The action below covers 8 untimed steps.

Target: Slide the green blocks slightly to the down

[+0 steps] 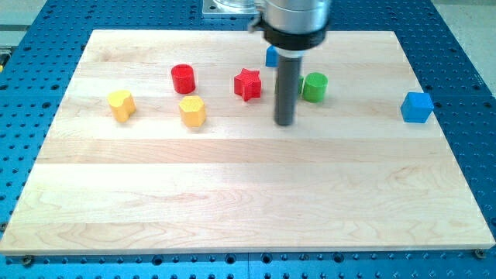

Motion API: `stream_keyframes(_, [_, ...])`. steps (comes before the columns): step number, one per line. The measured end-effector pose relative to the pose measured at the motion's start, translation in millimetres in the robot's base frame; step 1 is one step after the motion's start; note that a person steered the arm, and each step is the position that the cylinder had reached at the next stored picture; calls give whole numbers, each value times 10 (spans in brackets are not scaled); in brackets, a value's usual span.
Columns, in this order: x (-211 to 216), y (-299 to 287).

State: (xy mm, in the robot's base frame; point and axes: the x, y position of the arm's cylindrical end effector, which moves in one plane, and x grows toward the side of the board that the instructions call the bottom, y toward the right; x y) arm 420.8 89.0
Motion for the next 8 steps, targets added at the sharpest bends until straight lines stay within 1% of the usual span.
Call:
stream_keyframes(1, [-380, 871])
stream_keyframes(2, [-1149, 989])
stream_keyframes(3, [-1367, 607])
stream_keyframes(5, [-1166, 223])
stream_keyframes(8, [-961, -88])
